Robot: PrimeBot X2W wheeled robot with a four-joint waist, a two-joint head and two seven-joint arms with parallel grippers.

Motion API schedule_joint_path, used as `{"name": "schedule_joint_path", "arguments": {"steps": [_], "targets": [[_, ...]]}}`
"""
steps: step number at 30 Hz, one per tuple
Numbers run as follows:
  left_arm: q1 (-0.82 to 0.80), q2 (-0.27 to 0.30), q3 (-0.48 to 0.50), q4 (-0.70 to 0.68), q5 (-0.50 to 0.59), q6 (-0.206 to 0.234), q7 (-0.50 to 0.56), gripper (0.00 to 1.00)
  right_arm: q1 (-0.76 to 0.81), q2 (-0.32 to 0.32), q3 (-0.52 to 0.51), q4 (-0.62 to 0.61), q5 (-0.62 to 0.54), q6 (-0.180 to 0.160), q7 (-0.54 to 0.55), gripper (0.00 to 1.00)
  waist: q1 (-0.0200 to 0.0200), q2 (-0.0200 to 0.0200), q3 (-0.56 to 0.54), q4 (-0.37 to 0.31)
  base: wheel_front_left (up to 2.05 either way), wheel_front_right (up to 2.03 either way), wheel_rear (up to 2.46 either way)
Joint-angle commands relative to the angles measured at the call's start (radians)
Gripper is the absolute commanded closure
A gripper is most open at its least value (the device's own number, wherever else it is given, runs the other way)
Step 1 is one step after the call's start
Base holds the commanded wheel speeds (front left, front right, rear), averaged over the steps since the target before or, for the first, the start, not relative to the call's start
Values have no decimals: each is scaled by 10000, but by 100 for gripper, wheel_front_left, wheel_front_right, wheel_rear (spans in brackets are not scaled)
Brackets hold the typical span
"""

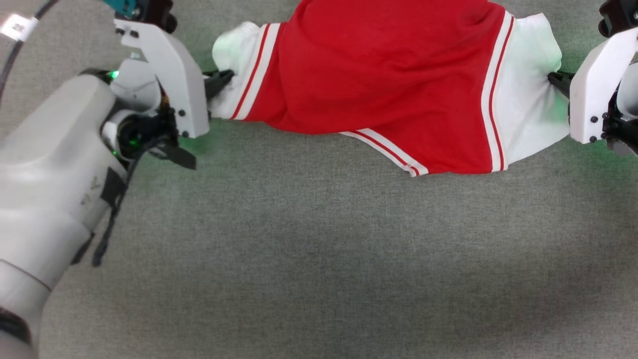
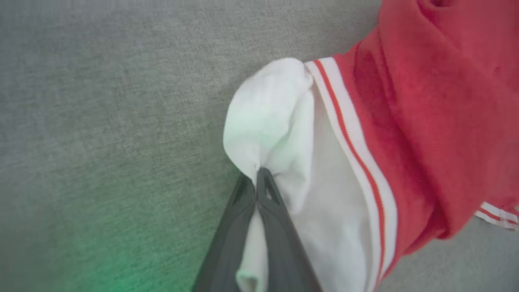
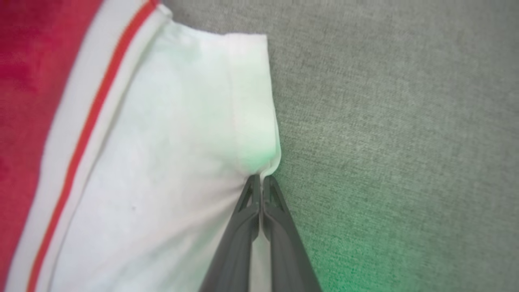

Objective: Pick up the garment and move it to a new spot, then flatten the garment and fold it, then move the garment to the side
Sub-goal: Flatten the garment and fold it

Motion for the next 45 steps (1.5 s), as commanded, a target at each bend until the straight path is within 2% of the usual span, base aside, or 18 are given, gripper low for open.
{"name": "schedule_joint_path", "arguments": {"steps": [1,6,11,21,26,33,39,45], "targets": [[87,-113,-25,16,-89,-21,-170,100,467,50,103,447,17,-70,-131,100,0,-1,-128,21,0,0,0],[174,42,176,-173,-486,-21,-862,100,376,85,-522,522,259,-66,-1304,100,0,-1,-627,68,0,0,0],[15,165,732,-283,-1136,-21,-1566,100,-24,478,-1284,710,597,-46,-2326,100,0,-1,-981,47,0,0,0],[-1144,-59,2081,272,-1897,-21,-3012,100,-2163,1836,-3078,1564,993,-46,-4071,100,0,-1,-643,-84,0,0,0],[-2105,-344,2526,1369,-1618,13,-4178,100,-3598,2282,-3862,2338,734,-46,-4948,100,0,-1,-245,-103,0,0,0],[-4003,-862,2887,2996,-993,56,-5972,100,-6210,2855,-4950,3669,92,-46,-7034,100,0,-1,191,-126,0,0,0],[-5159,-1155,3416,3552,-641,-13,-6527,100,-7690,3182,-5350,4609,-437,-46,-8485,100,0,-1,130,-90,0,0,0],[-5087,-1265,4259,3261,-511,-24,-6533,100,-8169,3494,-5306,4884,-355,-46,-8893,100,0,-1,-24,-39,0,0,0]]}}
